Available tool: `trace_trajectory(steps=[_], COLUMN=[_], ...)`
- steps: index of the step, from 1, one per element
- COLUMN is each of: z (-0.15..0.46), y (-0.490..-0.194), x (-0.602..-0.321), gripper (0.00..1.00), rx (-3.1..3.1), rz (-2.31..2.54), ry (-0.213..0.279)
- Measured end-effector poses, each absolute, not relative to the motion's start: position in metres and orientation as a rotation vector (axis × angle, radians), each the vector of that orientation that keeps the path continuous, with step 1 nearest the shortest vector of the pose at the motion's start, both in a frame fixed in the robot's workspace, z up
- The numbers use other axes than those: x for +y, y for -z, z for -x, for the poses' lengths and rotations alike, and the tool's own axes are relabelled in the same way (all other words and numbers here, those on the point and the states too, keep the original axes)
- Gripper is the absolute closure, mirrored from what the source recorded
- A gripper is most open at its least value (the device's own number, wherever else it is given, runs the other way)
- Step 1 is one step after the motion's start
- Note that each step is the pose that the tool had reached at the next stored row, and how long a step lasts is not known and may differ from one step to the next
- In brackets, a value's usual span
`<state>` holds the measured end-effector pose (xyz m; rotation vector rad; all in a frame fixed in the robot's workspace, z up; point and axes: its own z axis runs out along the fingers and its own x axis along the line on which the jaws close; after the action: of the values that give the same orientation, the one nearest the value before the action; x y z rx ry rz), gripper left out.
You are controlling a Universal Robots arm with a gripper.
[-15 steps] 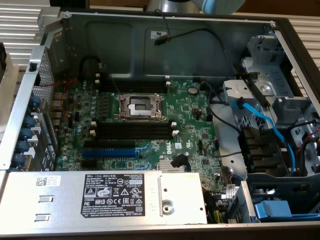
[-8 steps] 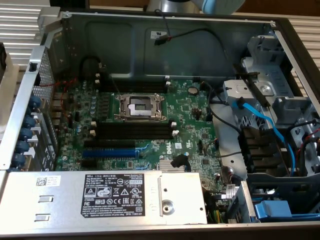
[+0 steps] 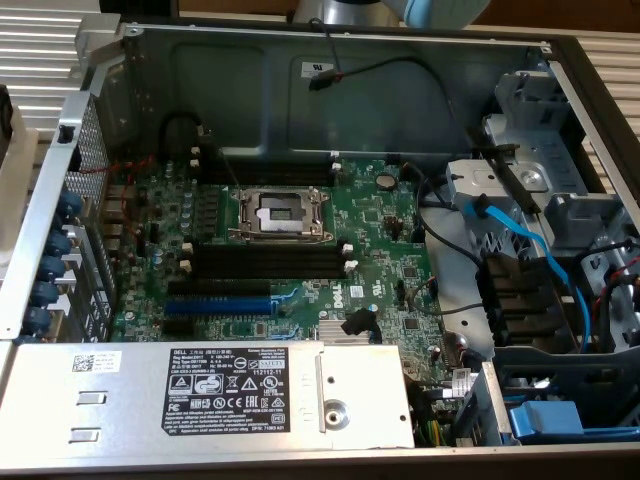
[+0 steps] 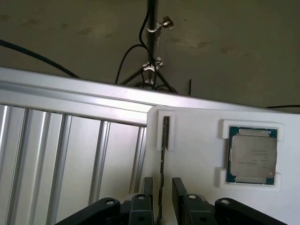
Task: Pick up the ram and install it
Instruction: 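Pick up the ram and move it above insertion slot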
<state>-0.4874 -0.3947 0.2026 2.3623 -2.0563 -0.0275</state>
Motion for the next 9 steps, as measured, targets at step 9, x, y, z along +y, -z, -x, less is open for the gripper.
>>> trace_trajectory(steps=[9], z=[0.4874], y=[-0.2018], x=[-0.3933], gripper=[0.69], rx=[-2.052], rz=[-2.357], ry=[0.024])
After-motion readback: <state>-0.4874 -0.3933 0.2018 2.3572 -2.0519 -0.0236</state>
